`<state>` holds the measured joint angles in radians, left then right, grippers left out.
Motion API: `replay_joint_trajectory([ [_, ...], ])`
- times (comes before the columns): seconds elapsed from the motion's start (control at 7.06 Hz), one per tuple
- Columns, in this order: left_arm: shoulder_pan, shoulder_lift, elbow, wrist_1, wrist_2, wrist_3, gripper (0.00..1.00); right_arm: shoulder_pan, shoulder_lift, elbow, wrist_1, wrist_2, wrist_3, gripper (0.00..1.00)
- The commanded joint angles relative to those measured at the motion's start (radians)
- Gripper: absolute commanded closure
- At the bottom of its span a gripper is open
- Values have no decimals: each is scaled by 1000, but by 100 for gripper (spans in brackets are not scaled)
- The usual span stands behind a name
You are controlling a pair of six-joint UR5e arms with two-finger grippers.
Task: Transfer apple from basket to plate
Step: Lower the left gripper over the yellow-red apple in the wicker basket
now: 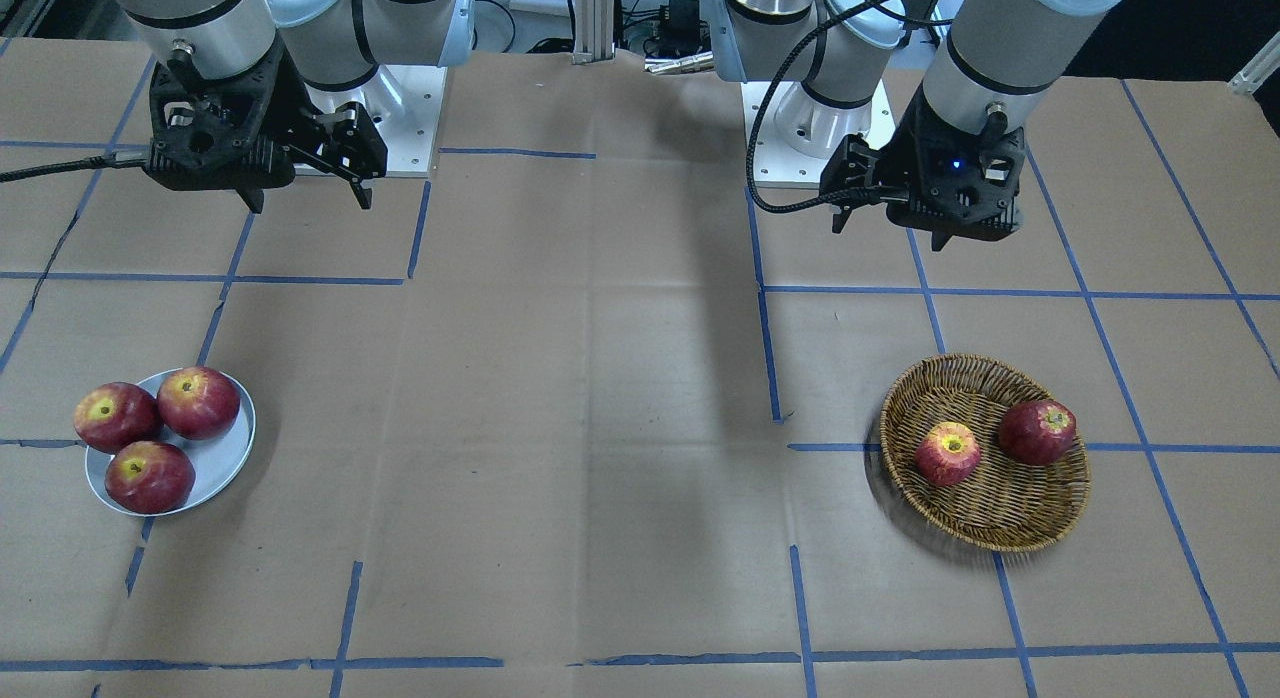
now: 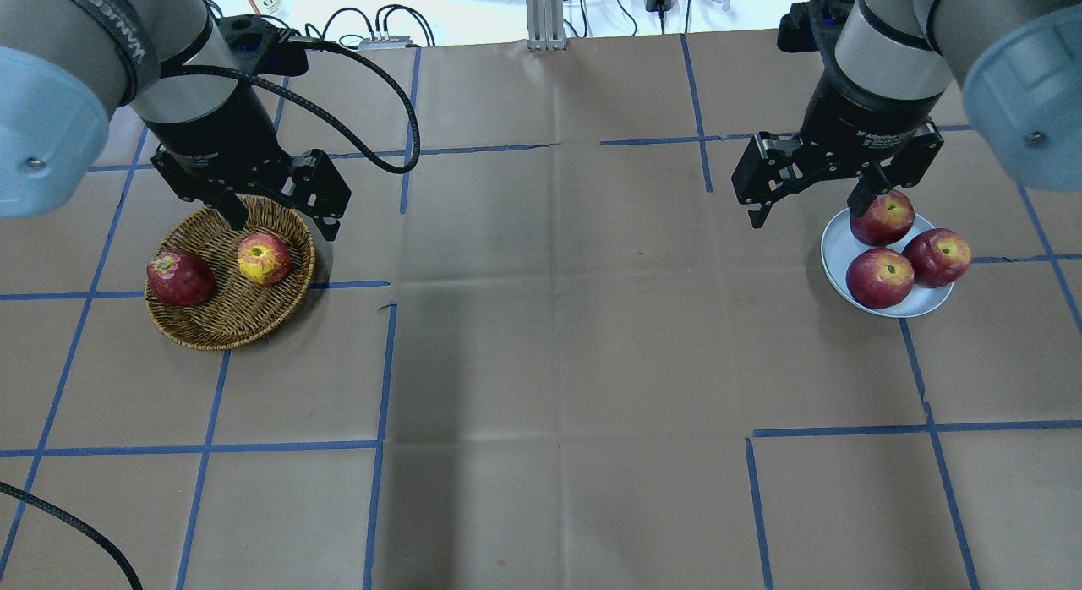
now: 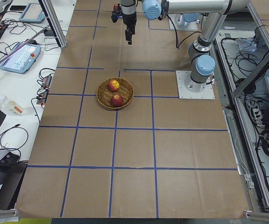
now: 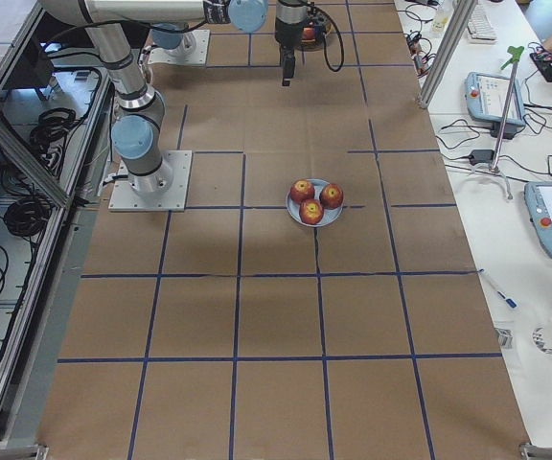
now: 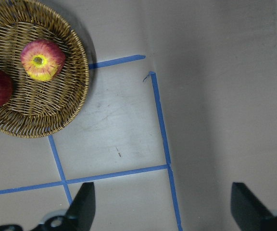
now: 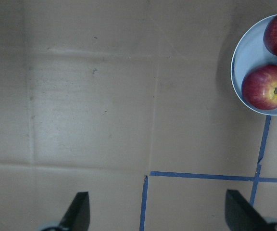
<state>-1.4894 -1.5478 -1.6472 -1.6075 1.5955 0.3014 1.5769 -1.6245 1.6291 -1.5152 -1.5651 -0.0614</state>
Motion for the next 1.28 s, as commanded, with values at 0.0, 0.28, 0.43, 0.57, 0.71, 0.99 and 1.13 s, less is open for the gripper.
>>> replay_joint_trajectory([
  [0.0, 64, -18, -57, 143, 3, 185, 1, 0, 0, 0, 0, 0, 0, 0],
  [0.28, 92, -61, -101, 243, 3, 234, 1, 0, 0, 2, 0, 0, 0, 0],
  [0.43, 107, -108, -108, 303, 3, 278, 1, 0, 0, 2, 0, 0, 0, 0],
  [0.57, 129, -154, -108, 366, 4, 336, 1, 0, 0, 2, 0, 0, 0, 0],
  [0.71, 152, -191, -109, 394, 1, 346, 1, 0, 0, 2, 0, 0, 0, 0],
  [0.99, 187, -289, -109, 492, 1, 448, 1, 0, 0, 2, 0, 0, 0, 0],
  [1.13, 208, -358, -117, 506, 1, 450, 1, 0, 0, 2, 0, 0, 0, 0],
])
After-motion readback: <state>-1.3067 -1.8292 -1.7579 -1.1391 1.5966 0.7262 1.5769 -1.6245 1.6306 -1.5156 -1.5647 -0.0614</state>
